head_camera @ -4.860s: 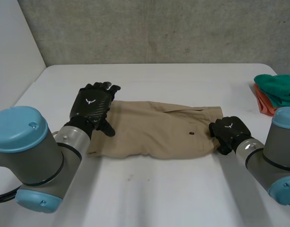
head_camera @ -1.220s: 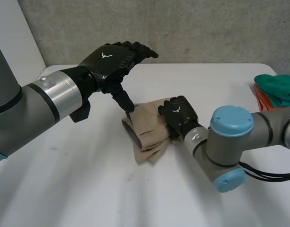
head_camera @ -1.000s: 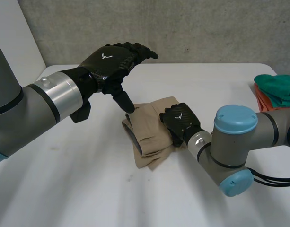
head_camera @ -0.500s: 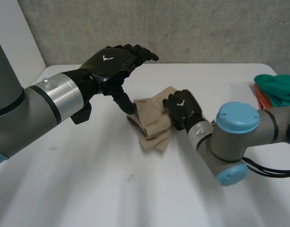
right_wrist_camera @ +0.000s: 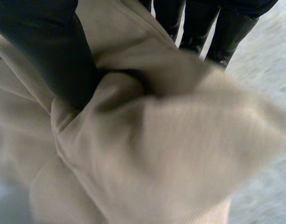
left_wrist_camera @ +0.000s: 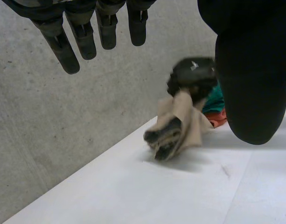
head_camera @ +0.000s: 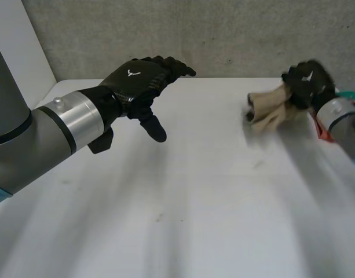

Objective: Fold the laundry.

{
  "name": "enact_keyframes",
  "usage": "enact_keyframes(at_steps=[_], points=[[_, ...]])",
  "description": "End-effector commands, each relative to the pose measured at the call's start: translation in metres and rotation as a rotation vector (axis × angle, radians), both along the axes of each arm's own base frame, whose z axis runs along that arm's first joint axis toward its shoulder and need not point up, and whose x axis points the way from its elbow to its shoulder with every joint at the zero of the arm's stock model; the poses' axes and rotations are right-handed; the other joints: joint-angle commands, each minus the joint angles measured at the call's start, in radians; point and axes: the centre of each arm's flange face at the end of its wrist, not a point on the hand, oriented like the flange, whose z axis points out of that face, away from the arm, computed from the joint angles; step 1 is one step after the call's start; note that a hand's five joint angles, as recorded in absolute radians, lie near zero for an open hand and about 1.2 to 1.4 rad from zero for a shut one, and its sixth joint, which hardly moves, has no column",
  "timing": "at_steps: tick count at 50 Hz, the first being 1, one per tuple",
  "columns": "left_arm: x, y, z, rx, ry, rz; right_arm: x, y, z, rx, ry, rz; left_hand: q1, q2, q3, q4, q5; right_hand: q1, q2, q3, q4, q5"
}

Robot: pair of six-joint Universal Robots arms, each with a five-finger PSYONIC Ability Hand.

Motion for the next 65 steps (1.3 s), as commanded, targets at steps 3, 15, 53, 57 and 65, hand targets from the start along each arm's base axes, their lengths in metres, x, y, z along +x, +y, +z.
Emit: enact_keyframes(at_steps=[3, 15, 53, 57, 65], points=[[0.001, 0.000, -0.001, 0.003, -0.001, 0.003, -0.041, -0.056, 0.082, -0.234, -0.138, -0.024, -0.004, 0.000, -0.001, -0.011, -0.026, 0.438, 0.224, 0.262, 0.232, 0.301], [-0.001, 0.002, -0.003, 0.007, -0.004, -0.004, -0.123, -0.096, 0.083, -0.250, -0.187, 0.011, -0.004, 0.000, -0.001, -0.011, -0.026, 0.438, 0.224, 0.262, 0.232, 0.301], [-0.002, 0.000, -0.009, 0.044, 0.003, -0.003, -0.260, -0.061, -0.007, 0.200, -0.268, -0.074, -0.004, 0.000, -0.001, -0.011, -0.026, -0.784, -0.998, -0.960, -0.990, -0.921], [-0.002, 0.000, -0.008, 0.044, 0.005, -0.003, -0.261, -0.051, 0.049, 0.130, -0.254, -0.199, -0.004, 0.000, -0.001, -0.011, -0.026, -0.784, -0.998, -0.960, -0.990, -0.921], [-0.002, 0.002, -0.006, 0.038, 0.008, -0.004, -0.221, -0.034, 0.120, -0.038, -0.212, -0.375, -0.004, 0.000, -0.001, -0.011, -0.026, -0.784, -0.998, -0.960, -0.990, -0.921]])
